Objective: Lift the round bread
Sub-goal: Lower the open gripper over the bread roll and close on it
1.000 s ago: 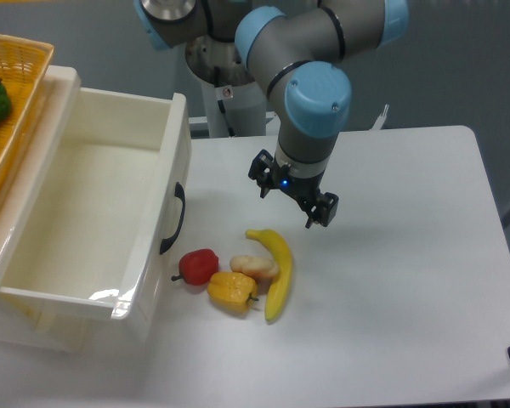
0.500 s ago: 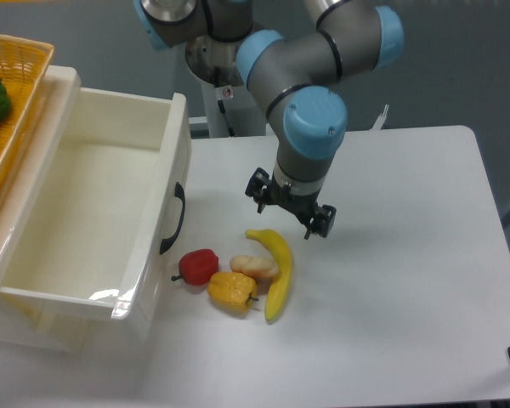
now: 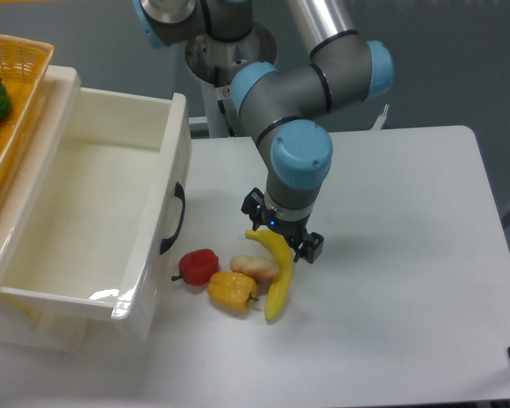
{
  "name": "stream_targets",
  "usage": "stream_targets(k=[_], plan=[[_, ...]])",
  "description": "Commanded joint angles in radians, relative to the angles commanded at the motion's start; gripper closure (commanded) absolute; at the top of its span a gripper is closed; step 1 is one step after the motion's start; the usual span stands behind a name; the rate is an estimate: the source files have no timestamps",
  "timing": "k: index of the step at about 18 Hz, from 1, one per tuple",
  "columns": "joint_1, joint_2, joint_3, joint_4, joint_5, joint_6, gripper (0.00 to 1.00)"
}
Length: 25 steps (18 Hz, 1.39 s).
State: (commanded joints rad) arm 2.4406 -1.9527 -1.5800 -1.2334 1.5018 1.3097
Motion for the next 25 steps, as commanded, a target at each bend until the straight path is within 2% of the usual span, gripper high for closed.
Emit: stream_targets(k=[6,13,23,25], plan=[[0.0,-0.023,-0.006,0.009,-0.003,0.169,0.0],[-0.014,-0.083,-0.005,0.041,-0.05,0.172,0.0],[-0.037,-0.095,-0.02,0.038,-0.049,0.146,0.0],[-0.041,-0.1,-0.02,0.04,-0.049,0.131,0.03]])
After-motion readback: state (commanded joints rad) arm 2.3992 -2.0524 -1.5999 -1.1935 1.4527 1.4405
